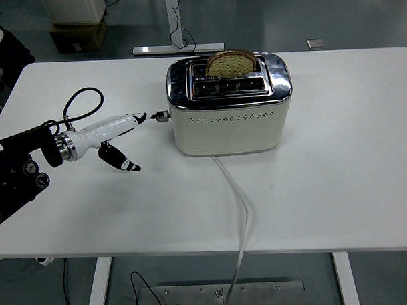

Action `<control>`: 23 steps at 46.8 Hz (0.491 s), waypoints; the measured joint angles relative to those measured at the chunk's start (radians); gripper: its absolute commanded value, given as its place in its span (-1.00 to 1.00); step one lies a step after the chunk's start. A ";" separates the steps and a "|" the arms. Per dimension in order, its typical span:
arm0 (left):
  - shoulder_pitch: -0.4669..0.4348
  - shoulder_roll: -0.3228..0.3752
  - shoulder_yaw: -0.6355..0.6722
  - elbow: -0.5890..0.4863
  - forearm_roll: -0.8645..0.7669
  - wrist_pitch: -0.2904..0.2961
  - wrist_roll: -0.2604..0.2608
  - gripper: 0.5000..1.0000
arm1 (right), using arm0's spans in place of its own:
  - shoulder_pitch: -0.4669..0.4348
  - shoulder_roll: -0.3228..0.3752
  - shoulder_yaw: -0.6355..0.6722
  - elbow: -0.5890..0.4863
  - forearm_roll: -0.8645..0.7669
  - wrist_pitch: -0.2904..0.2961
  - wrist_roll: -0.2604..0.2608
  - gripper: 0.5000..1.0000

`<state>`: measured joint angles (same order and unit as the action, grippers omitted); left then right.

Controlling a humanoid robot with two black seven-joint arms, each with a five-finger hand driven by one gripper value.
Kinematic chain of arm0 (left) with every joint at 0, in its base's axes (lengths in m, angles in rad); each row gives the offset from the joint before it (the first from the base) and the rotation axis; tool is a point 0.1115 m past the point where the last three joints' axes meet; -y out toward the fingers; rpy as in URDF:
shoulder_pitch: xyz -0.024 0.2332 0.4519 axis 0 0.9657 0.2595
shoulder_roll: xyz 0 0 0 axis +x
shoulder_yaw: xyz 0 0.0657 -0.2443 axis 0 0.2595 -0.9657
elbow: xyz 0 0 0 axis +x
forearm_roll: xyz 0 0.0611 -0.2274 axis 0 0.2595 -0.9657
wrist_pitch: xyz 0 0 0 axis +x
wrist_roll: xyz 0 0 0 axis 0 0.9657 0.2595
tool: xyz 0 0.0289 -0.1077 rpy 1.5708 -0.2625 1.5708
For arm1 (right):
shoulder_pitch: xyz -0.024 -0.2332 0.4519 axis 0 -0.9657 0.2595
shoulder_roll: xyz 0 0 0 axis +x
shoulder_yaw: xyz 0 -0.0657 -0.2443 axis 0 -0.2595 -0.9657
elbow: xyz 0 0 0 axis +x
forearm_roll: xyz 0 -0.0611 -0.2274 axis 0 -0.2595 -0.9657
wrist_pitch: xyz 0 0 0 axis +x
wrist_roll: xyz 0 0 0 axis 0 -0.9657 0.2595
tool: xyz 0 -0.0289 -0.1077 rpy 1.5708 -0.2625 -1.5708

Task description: Press down toaster

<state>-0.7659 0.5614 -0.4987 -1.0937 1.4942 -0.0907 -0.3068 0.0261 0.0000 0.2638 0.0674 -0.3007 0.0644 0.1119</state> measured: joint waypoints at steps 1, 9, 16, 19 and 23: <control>0.001 0.000 0.000 0.000 0.000 0.000 0.000 1.00 | 0.000 0.000 0.000 0.000 0.000 0.000 0.000 0.99; 0.009 0.000 0.002 0.016 0.000 0.002 0.000 1.00 | 0.000 0.000 0.000 0.000 0.000 0.000 0.000 0.99; 0.013 -0.002 0.002 0.037 -0.001 0.006 0.000 1.00 | 0.000 0.000 0.000 0.000 0.000 0.000 0.000 0.99; 0.015 -0.008 0.002 0.045 -0.002 0.007 0.000 1.00 | 0.000 0.000 0.000 0.000 0.000 0.000 0.000 0.99; 0.016 -0.013 0.002 0.053 -0.002 0.006 0.000 1.00 | 0.000 0.000 0.000 0.000 0.000 0.000 0.000 0.99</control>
<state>-0.7501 0.5482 -0.4970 -1.0406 1.4926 -0.0843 -0.3068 0.0261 0.0000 0.2638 0.0678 -0.3007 0.0644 0.1120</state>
